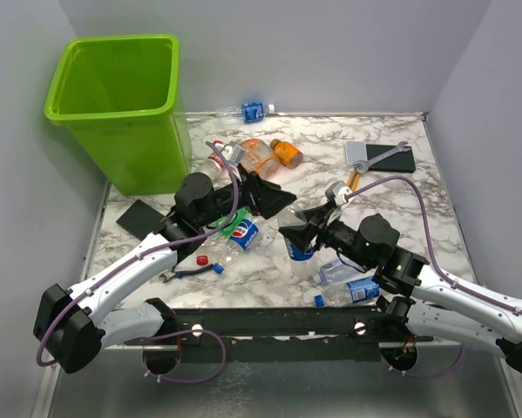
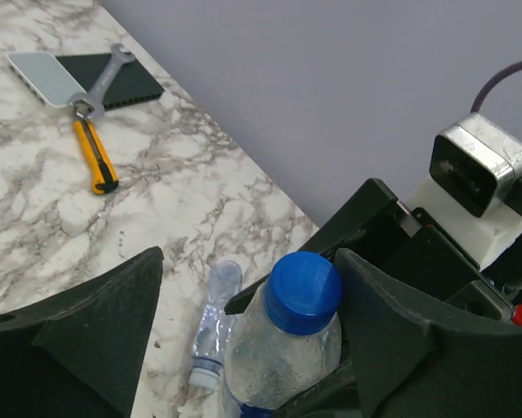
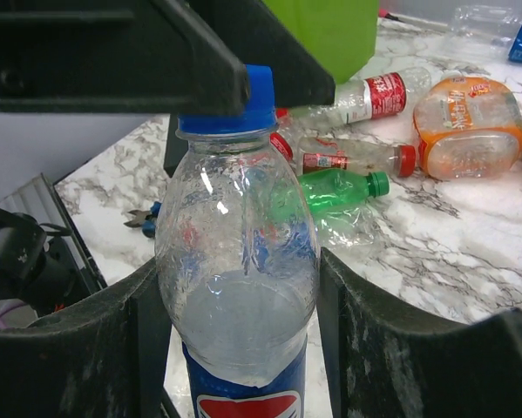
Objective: Put the plastic bottles in the bin
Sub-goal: Pick up the plastic bottle at the center of the board, then place the plastic bottle in the trash bin.
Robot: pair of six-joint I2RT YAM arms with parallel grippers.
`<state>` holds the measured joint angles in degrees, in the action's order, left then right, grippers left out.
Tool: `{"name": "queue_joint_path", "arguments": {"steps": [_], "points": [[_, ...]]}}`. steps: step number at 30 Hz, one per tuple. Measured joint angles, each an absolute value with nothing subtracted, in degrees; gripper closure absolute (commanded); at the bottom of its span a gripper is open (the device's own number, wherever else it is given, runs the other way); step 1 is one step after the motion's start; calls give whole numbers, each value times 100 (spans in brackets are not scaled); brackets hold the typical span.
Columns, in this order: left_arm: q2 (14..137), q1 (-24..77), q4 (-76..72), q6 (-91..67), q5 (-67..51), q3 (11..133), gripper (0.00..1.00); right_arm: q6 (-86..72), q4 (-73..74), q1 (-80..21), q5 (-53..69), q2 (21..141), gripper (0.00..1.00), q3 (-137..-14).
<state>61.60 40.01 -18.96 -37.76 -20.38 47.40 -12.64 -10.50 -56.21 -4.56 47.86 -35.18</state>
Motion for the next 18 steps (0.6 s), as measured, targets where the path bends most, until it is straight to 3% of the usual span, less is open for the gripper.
{"name": "queue_joint_path", "arguments": {"steps": [4, 9, 11, 12, 13, 15, 18], "points": [[6361, 4075, -1890, -3839, -2320, 4740, 36, -1210, -1066, -5621, -456, 4790, 60, -3518], [6399, 4169, -1922, -3850, -2475, 4759, 63, -1179, -1068, -5621, -460, 4801, 59, -3518], [6420, 4219, -1927, -3850, -2521, 4812, 79, -1175, -1059, -5618, -471, 4801, 58, -3518], [6427, 4254, -1946, -3800, -2526, 4823, 89, -1186, -1057, -5618, -493, 4801, 54, -3518], [6427, 4263, -1959, -3780, -2526, 4823, 99, -1194, -1059, -5618, -506, 4794, 44, -3518], [6434, 4289, -1977, -3715, -2508, 4823, 100, -1199, -1046, -5618, -528, 4794, 18, -3518], [6440, 4338, -1935, -3680, -2460, 4823, 100, -1194, -978, -5621, -510, 4803, 2, -3553]]}}
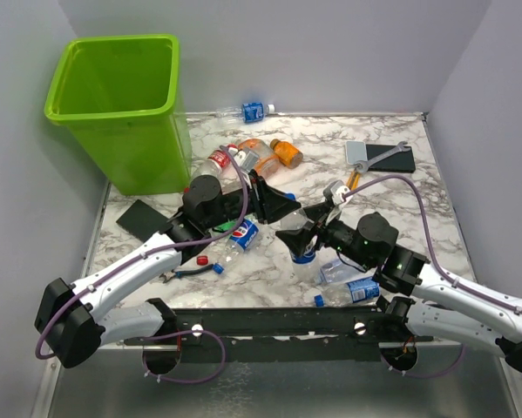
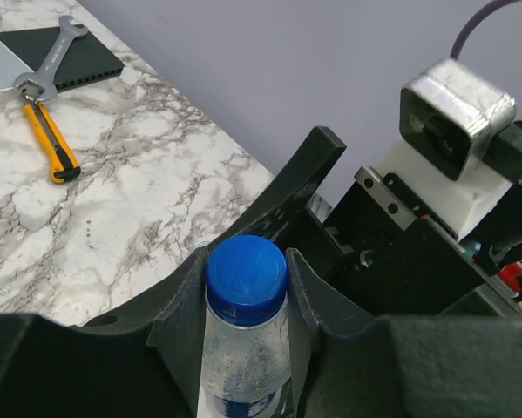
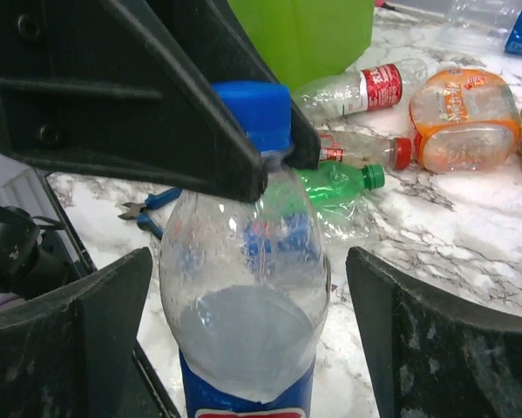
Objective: Put the plastic bottles in the bin
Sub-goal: Place the plastic bottle in the trash bin.
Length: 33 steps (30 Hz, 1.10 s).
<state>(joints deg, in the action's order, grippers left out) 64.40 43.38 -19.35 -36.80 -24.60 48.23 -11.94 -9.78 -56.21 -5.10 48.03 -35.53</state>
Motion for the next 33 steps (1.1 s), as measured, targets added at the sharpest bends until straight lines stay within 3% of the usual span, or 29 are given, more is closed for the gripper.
{"name": "queue_joint_path", "arguments": {"steps": [6, 9, 11, 16, 17, 19, 20, 22, 23, 24, 25, 26, 28, 29, 33], "points": [[6313, 4427, -1437, -3341, -2043, 4947, 100, -1203, -161, -5621, -497, 4777, 0, -4051], [6270, 4386, -1225, -3186, -1916, 5275, 100, -1249, 196, -5621, -499, 4587, 5, -4077], [6261, 4353, -1232, -3168, -1907, 5446, 100, -1304, 364, -5621, -499, 4480, 12, -4069], [6261, 4324, -1411, -3358, -2012, 5559, 100, -1411, 471, -5621, -502, 4460, 39, -3994], [6263, 4324, -1433, -3413, -2040, 5559, 96, -1433, 480, -5621, -502, 4488, 43, -3986], [6263, 4322, -1448, -3474, -2093, 5559, 74, -1461, 440, -5621, -499, 4528, 48, -3959], [6265, 4313, -1448, -3498, -2104, 5559, 68, -1472, 423, -5621, -497, 4534, 49, -3953], [6267, 4296, -1452, -3540, -2108, 5559, 65, -1483, 381, -5621, -478, 4545, 51, -3946], [6267, 4289, -1452, -3557, -2108, 5557, 67, -1485, 357, -5621, -462, 4560, 51, -3946], [6267, 4278, -1457, -3573, -2106, 5559, 77, -1481, 329, -5621, -454, 4582, 51, -3946], [6267, 4272, -1457, -3575, -2104, 5559, 90, -1479, 301, -5621, -436, 4613, 49, -3946], [6267, 4265, -1455, -3573, -2104, 5559, 100, -1481, 270, -5621, -419, 4644, 39, -3948], [6267, 4248, -1446, -3570, -2104, 5557, 100, -1474, 235, -5621, -397, 4685, 12, -3948], [6267, 4246, -1441, -3594, -2104, 5557, 100, -1498, 224, -5621, -392, 4698, 3, -3948], [6224, 4285, -1317, -3518, -2005, 5594, 100, -1546, 301, -5621, -344, 4746, 0, -3953]]}}
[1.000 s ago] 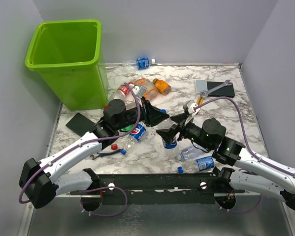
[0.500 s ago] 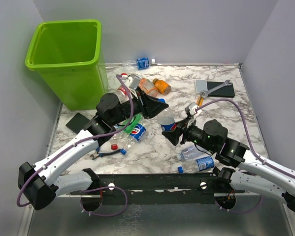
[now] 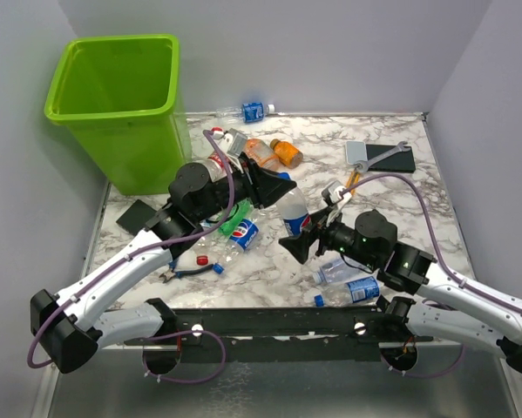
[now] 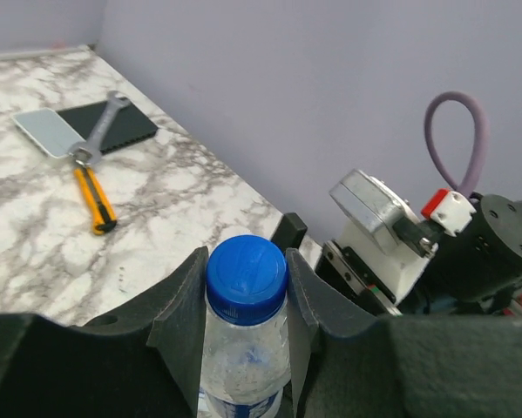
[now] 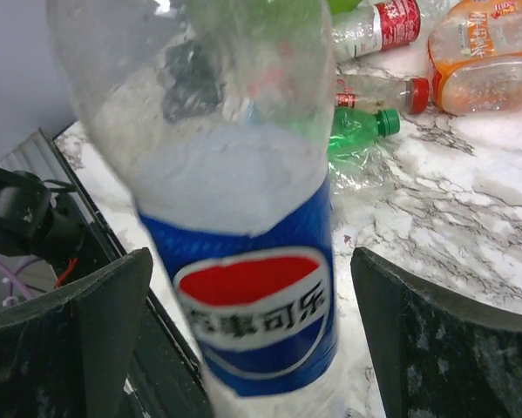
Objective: Put the plastic bottles in the bin
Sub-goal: Place the plastic bottle in the trash bin.
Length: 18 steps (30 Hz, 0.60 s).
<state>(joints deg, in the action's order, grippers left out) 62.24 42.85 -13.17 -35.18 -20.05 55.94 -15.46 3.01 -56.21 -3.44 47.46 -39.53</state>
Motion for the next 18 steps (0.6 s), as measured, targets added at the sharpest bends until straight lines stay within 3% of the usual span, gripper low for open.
{"name": "queue_joint_path", "arguments": {"steps": [11, 18], "points": [[6202, 4298, -344, -1885, 82, 7122, 100, -2051, 928, -5621, -405, 4211, 0, -5242], [6276, 4298, -410, -405, 1704, 8217, 100, -2043, 526, -5621, -840, 3079, 0, -4595]]}}
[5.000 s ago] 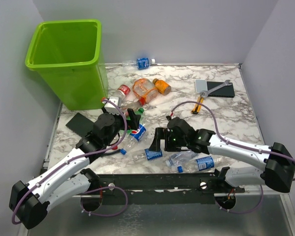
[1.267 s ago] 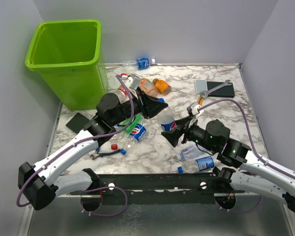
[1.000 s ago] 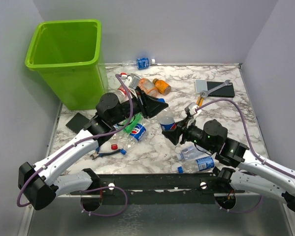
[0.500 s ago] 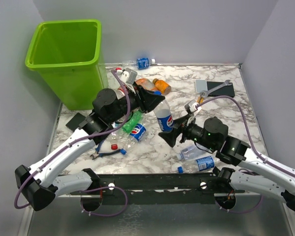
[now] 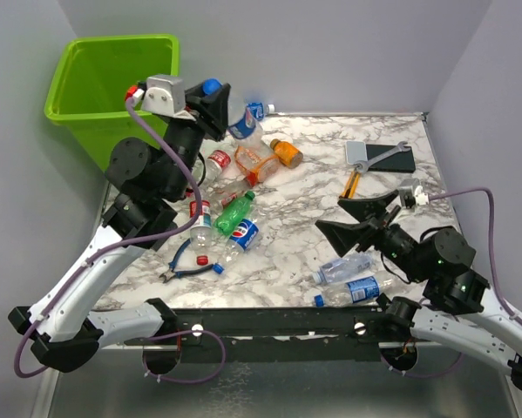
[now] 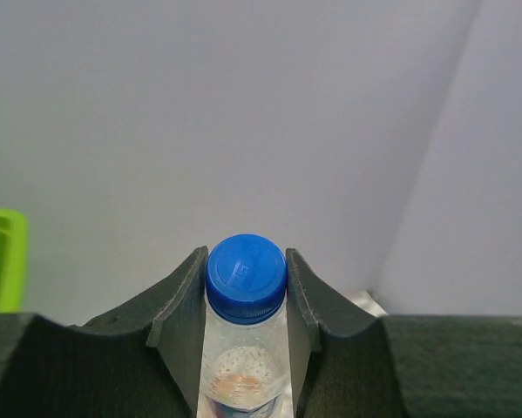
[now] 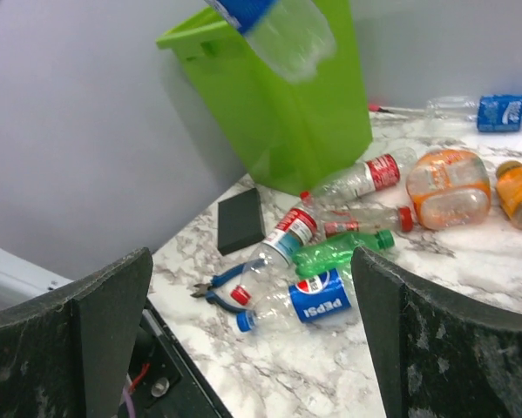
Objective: Put the plastic bottles in the bin
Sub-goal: Place the plastic bottle in the trash bin.
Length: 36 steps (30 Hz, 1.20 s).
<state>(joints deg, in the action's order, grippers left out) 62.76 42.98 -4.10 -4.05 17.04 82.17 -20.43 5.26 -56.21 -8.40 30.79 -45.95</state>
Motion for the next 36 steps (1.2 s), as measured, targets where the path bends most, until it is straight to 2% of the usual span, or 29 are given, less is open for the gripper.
{"name": "queue_joint_path", "arguments": {"steps": [10, 17, 21, 26, 36], "points": [[6425, 4298, -2056, 1968, 3273, 8514, 100, -1992, 683, -5621, -1962, 2915, 0, -3835], [7140, 4112, -3588, 3074, 3682, 9096, 100, -2733, 722, -5618, -2550, 3232, 0, -3570], [7929, 3194, -3562, 2877, 3863, 10101, 100, -2980, 696, -5621, -2532, 3487, 0, -3524], [8379, 2255, -3546, 2399, 4536, 10136, 100, -3142, 698, -5621, -2322, 3581, 0, -3492], [8423, 1212, -4045, 1490, 5347, 8635, 100, -3321, 781, -5621, -2152, 2768, 0, -2823]]}}
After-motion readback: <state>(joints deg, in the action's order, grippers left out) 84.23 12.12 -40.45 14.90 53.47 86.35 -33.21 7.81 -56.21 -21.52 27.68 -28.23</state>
